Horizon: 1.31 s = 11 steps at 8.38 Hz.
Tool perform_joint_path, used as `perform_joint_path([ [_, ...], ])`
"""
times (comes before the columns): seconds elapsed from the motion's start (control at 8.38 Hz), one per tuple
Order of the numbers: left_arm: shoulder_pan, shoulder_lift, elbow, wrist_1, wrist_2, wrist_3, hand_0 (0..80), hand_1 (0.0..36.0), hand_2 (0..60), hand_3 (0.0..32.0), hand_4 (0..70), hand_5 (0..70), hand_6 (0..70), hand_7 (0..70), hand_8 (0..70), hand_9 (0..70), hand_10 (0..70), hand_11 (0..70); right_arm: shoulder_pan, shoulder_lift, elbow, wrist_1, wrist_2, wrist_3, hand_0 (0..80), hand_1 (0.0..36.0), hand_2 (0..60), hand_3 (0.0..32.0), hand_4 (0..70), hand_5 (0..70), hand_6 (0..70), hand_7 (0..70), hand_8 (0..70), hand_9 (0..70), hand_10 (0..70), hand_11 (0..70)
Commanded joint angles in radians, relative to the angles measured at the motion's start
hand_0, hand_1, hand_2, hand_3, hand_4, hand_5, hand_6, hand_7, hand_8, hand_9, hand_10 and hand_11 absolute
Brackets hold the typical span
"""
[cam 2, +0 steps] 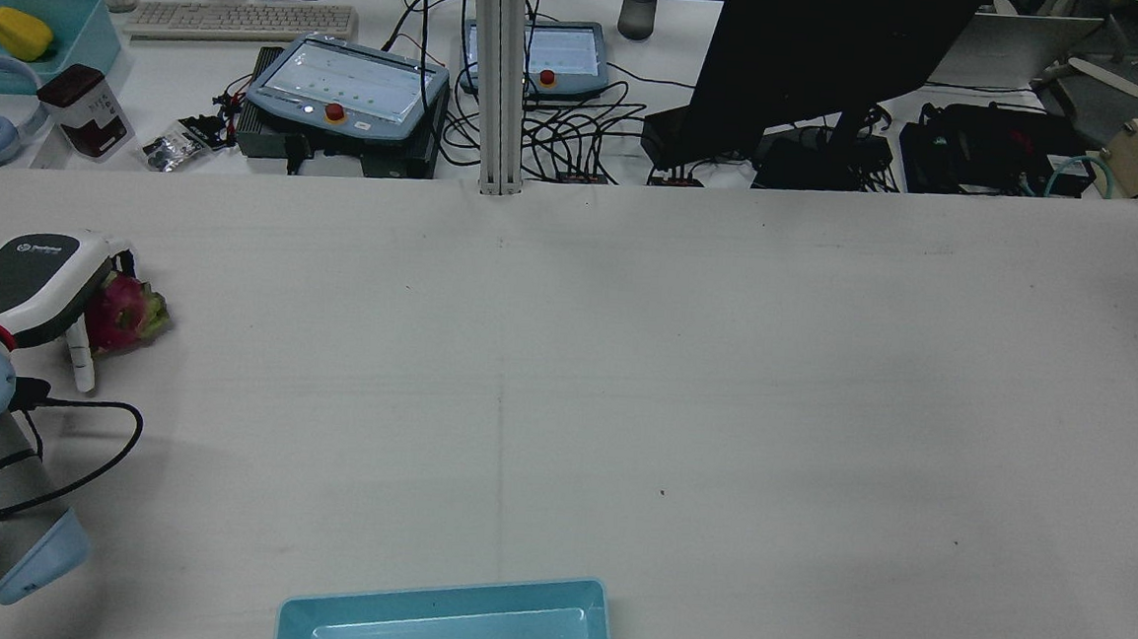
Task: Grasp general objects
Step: 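Close the left hand's fingers and lift the dragon fruit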
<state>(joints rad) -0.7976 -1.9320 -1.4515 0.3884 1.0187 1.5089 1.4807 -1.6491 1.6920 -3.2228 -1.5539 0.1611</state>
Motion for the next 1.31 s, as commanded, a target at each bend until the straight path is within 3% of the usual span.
perform_joint_path([
  [0.0,0.0,-0.001,-0.001,-0.006,-0.024,-0.001,50.9,25.3,60.0,0.0,32.8,70.0,48.0,70.0,39.4,53.2,30.4,44.7,0.001,0.0,0.0,0.0,0.0,0.0,0.0,0.0,0.0,0.0,0.0,0.0,0.0,0.0,0.0,0.0,0.0,0.0],
  [0.24,-0.002,-0.001,-0.012,0.003,-0.04,-0.004,46.3,27.4,60.0,0.0,38.3,70.0,58.7,70.0,52.6,66.9,48.2,68.5,0.001,0.0,0.0,0.0,0.0,0.0,0.0,0.0,0.0,0.0,0.0,0.0,0.0,0.0,0.0,0.0,0.0,0.0],
  [0.48,-0.006,0.005,-0.091,0.033,-0.042,-0.006,41.7,28.9,60.0,0.0,39.1,70.0,60.9,70.0,57.1,70.0,55.4,70.0,0.001,0.0,0.0,0.0,0.0,0.0,0.0,0.0,0.0,0.0,0.0,0.0,0.0,0.0,0.0,0.0,0.0,0.0],
  [0.72,-0.014,0.01,-0.224,0.085,-0.042,-0.004,41.5,28.1,60.0,0.0,36.3,70.0,57.2,70.0,54.4,67.3,54.5,70.0,0.001,0.0,0.0,0.0,0.0,0.0,0.0,0.0,0.0,0.0,0.0,0.0,0.0,0.0,0.0,0.0,0.0,0.0],
  [1.19,-0.02,0.013,-0.329,0.084,-0.035,-0.022,44.6,25.6,60.0,0.0,31.5,70.0,49.5,70.0,46.9,62.7,49.6,70.0,0.001,0.0,0.0,0.0,0.0,0.0,0.0,0.0,0.0,0.0,0.0,0.0,0.0,0.0,0.0,0.0,0.0,0.0],
])
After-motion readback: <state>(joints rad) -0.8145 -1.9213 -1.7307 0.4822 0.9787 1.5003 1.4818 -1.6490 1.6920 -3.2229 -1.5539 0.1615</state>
